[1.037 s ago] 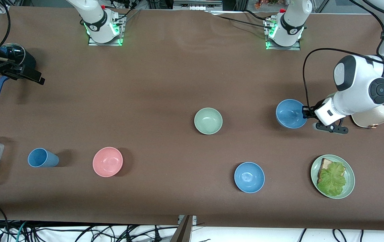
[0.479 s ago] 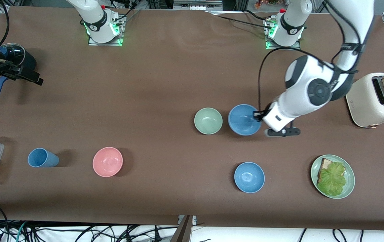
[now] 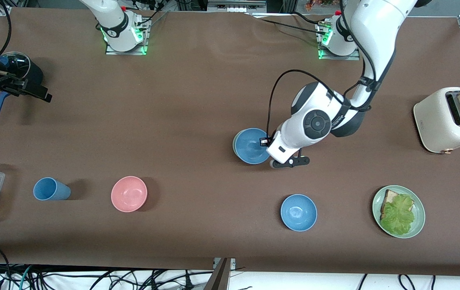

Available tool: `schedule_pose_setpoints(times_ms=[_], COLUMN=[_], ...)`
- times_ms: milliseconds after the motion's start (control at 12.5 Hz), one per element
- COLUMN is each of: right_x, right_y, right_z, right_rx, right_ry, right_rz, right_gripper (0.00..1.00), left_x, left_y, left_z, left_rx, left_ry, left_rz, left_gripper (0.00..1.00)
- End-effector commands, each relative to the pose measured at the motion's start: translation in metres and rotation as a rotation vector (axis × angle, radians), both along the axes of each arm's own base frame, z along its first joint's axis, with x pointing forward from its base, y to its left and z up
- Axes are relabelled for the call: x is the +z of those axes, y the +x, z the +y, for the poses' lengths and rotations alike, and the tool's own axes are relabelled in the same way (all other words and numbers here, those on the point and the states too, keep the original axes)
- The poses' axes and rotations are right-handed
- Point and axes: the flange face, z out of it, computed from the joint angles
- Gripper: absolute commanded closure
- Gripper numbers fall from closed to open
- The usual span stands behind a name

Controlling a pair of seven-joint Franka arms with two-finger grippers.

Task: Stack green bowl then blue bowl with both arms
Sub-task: 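Carry the blue bowl with the left gripper over the green bowl, then lower the blue bowl into the green bowl and open the left gripper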

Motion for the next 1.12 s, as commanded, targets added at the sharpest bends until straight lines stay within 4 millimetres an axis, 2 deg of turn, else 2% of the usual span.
schedule_pose_setpoints(times_ms=[0,239,479,638,798,957,1037], right_x=[0.001,0.001,0.002,0.002,0.004,0.009,0.009], right_y=[-0.002,-0.002,-0.001,-0.001,-0.002,-0.001,-0.002], right_z=[-0.001,-0.001,-0.001,-0.001,0.0,0.009,0.011], right_rx=[-0.001,-0.001,-0.001,-0.001,0.0,0.017,0.02], right_ry=[-0.001,-0.001,-0.001,-0.001,0.001,0.001,0.001], right_rz=[0.005,0.005,-0.001,-0.002,-0.007,-0.022,-0.022], right_gripper=[0.0,0.0,0.0,0.0,0.0,0.0,0.0], left_x=[-0.007,-0.018,-0.026,-0.028,-0.028,-0.019,-0.003], left_y=[0.001,-0.016,-0.026,-0.025,-0.025,-0.026,-0.024], left_z=[-0.006,-0.021,-0.027,-0.026,-0.026,-0.026,-0.02], left_rx=[-0.016,-0.048,-0.064,-0.064,0.015,0.026,0.023], left_ry=[0.037,0.049,0.06,0.072,0.089,0.098,0.108], left_rz=[-0.012,0.009,0.024,0.022,0.033,0.036,0.04], left_gripper=[1.0,1.0,1.0,1.0,0.01,0.0,0.0])
